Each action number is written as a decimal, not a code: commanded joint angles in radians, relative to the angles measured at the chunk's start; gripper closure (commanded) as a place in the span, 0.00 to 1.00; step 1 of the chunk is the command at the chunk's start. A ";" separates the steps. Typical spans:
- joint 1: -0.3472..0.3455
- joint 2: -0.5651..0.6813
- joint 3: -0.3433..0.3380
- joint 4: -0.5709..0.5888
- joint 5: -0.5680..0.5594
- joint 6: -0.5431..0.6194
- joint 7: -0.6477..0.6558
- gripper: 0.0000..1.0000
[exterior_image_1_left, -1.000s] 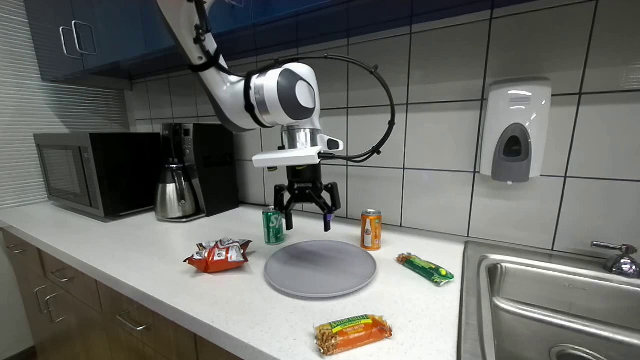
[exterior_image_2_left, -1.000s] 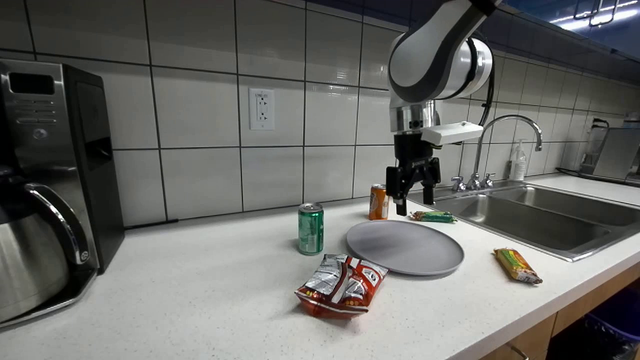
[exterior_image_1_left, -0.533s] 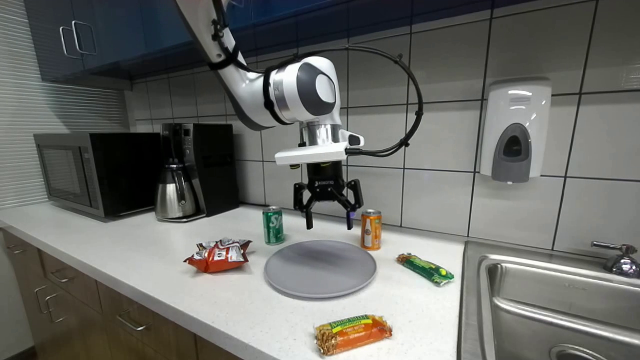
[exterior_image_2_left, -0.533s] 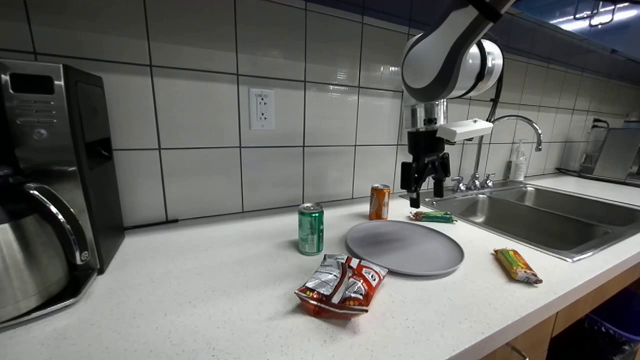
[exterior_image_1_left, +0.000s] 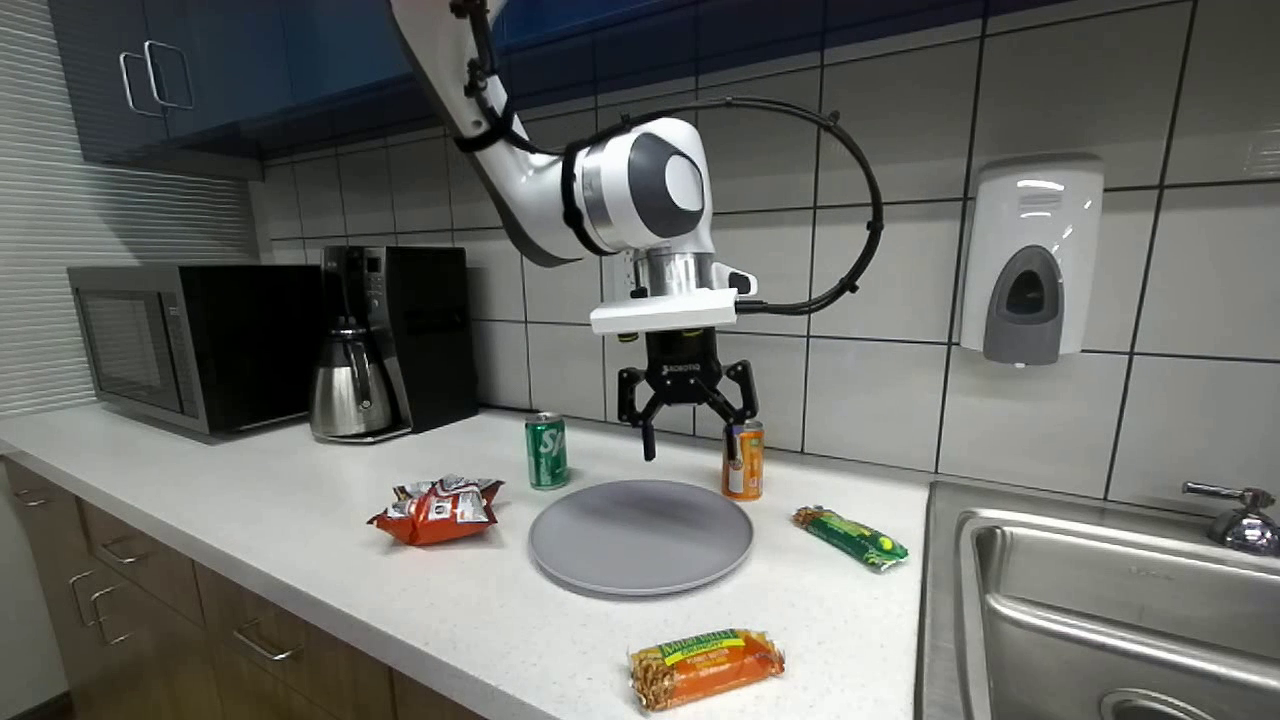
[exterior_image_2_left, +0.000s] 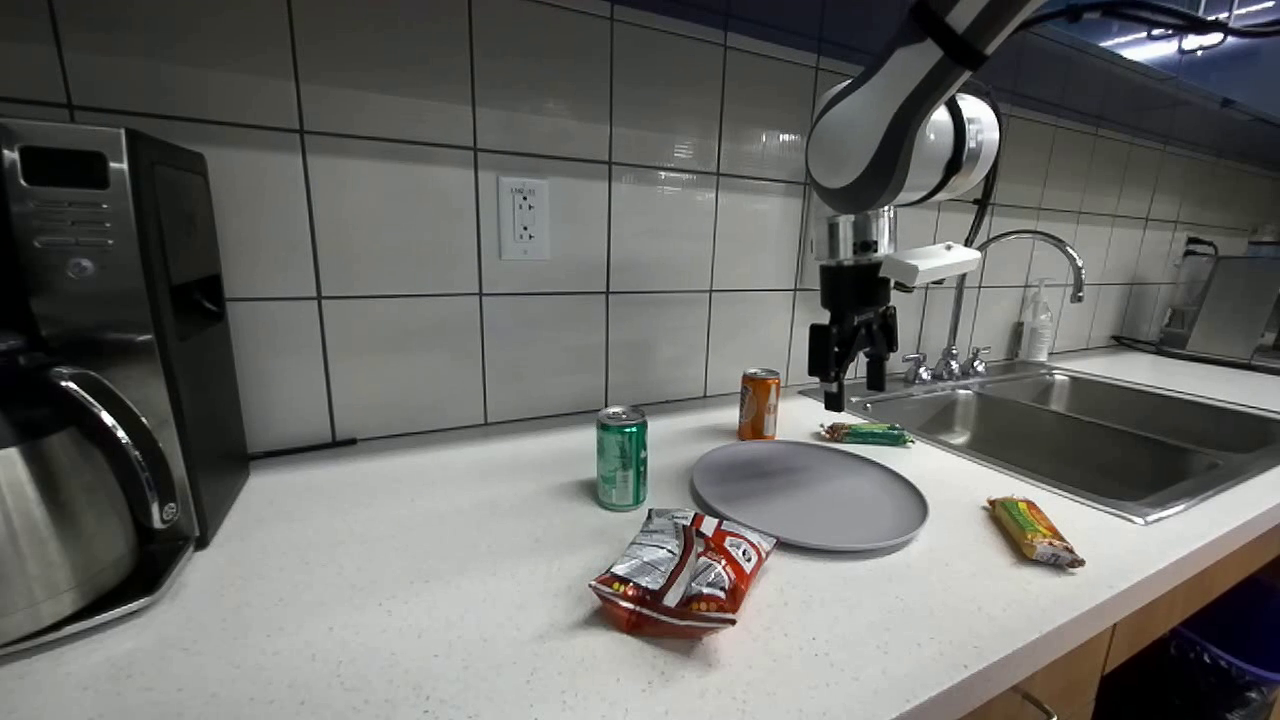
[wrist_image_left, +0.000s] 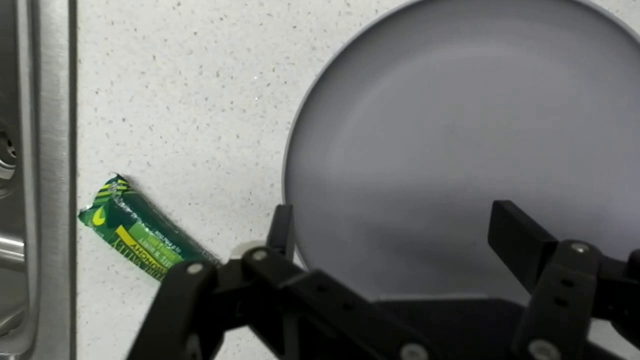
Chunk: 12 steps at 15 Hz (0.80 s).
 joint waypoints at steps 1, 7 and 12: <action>-0.035 0.058 0.009 0.080 -0.012 -0.005 -0.092 0.00; -0.083 0.145 0.006 0.185 -0.035 -0.001 -0.222 0.00; -0.118 0.225 0.007 0.292 -0.046 -0.010 -0.307 0.00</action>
